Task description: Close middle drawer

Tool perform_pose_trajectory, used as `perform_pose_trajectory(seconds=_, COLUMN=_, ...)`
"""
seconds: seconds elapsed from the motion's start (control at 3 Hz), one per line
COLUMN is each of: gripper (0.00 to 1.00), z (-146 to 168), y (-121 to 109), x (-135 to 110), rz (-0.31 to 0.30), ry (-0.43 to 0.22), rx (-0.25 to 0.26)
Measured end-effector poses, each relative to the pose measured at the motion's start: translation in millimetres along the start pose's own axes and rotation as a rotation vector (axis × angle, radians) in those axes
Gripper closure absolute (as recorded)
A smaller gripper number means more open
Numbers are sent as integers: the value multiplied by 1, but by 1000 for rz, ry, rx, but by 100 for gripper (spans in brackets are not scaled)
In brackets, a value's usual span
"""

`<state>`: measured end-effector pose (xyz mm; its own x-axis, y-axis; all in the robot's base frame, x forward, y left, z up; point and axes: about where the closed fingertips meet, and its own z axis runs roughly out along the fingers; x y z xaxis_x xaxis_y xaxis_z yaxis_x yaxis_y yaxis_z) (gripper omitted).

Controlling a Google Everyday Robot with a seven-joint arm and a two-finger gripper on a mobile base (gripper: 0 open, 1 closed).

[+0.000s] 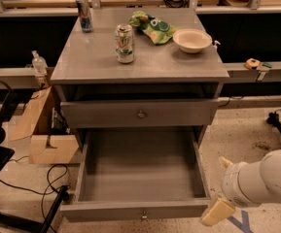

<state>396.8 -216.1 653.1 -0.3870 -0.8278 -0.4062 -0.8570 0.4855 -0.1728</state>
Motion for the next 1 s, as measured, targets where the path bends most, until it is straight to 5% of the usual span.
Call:
perform_pose_trajectory(seconds=0.33, gripper=0, z=38, y=20, x=9, rz=4, ry=-10, rx=-44)
perform_pose_trajectory(seconds=1.0, gripper=42, z=158, y=98, x=79, rz=154, ry=-54, rx=-147)
